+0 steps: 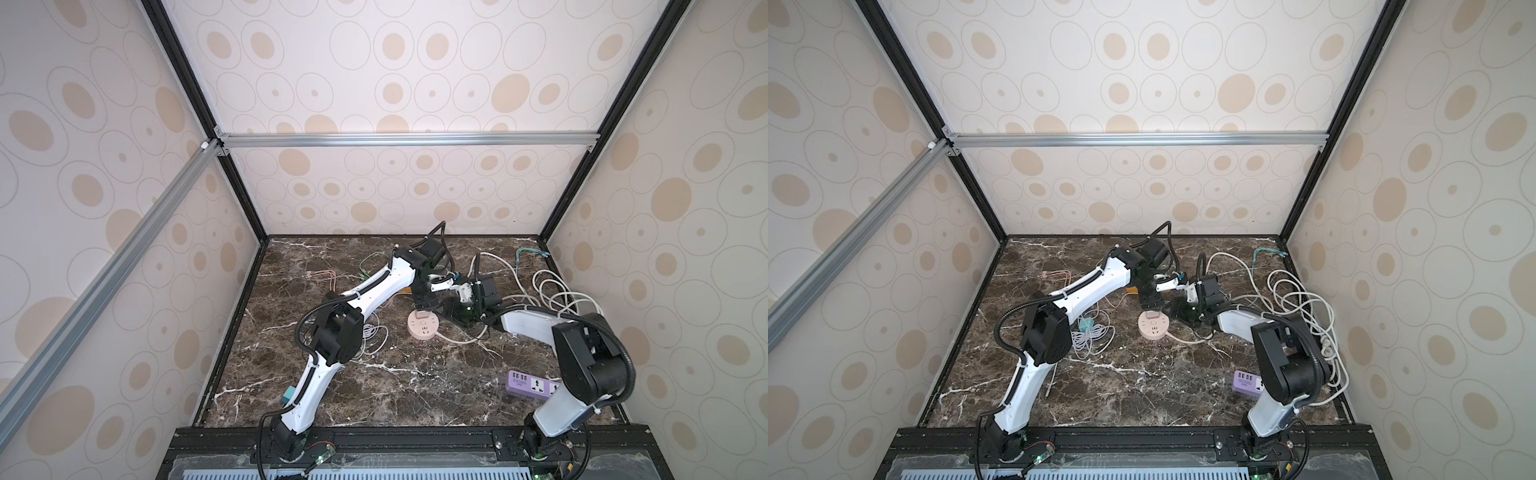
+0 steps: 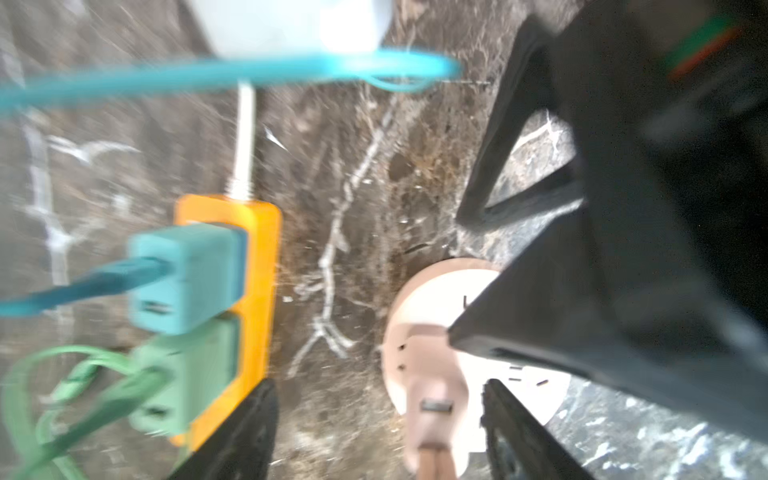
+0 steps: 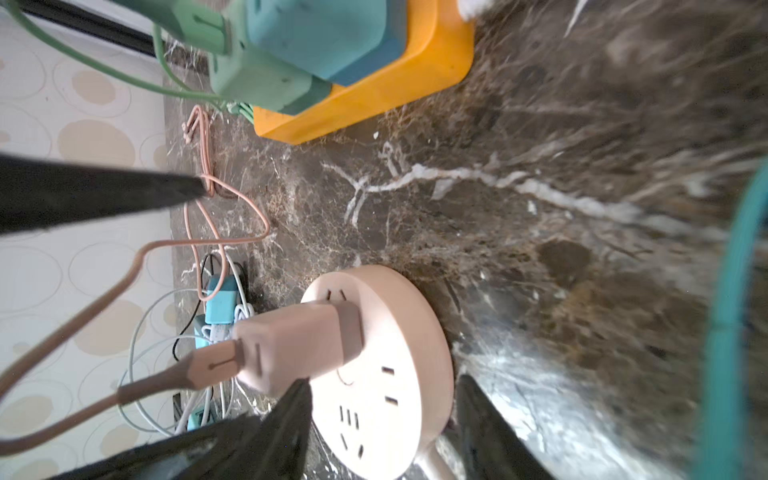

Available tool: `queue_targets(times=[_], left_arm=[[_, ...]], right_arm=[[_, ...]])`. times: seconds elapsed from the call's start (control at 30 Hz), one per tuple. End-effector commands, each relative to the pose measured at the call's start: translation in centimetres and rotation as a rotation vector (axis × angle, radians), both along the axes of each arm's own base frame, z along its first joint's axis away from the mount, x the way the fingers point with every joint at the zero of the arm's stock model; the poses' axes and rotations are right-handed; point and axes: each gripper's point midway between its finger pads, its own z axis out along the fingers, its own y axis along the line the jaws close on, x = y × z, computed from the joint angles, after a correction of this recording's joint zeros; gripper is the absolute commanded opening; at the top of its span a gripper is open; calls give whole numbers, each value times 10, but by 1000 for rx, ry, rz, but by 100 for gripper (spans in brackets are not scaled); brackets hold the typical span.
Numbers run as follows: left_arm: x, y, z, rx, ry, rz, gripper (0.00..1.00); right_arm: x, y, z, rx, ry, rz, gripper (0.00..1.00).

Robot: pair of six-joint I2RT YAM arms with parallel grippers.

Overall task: Insert the plug
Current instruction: 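Open the left gripper and move it to the cable pile while the right lifts away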

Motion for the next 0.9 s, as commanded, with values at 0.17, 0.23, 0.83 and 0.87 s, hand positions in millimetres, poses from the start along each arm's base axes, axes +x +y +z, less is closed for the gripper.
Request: queue_targets(times=[0.17, 0.23, 0.83, 0.87], left_arm=[[-37, 9, 105, -284, -116, -42, 98], [-47, 14, 119, -352, -131, -40, 98], [-41, 218, 125, -772, -408, 1193, 99], [-46, 232, 116, -754, -405, 1268, 99]], right_arm=[[-32, -34, -3, -222, -48, 44, 79], [-38, -34, 1, -224, -78, 63, 81], [-57, 45, 58, -265, -519, 302, 100], [-58, 51, 60, -270, -533, 320, 100]])
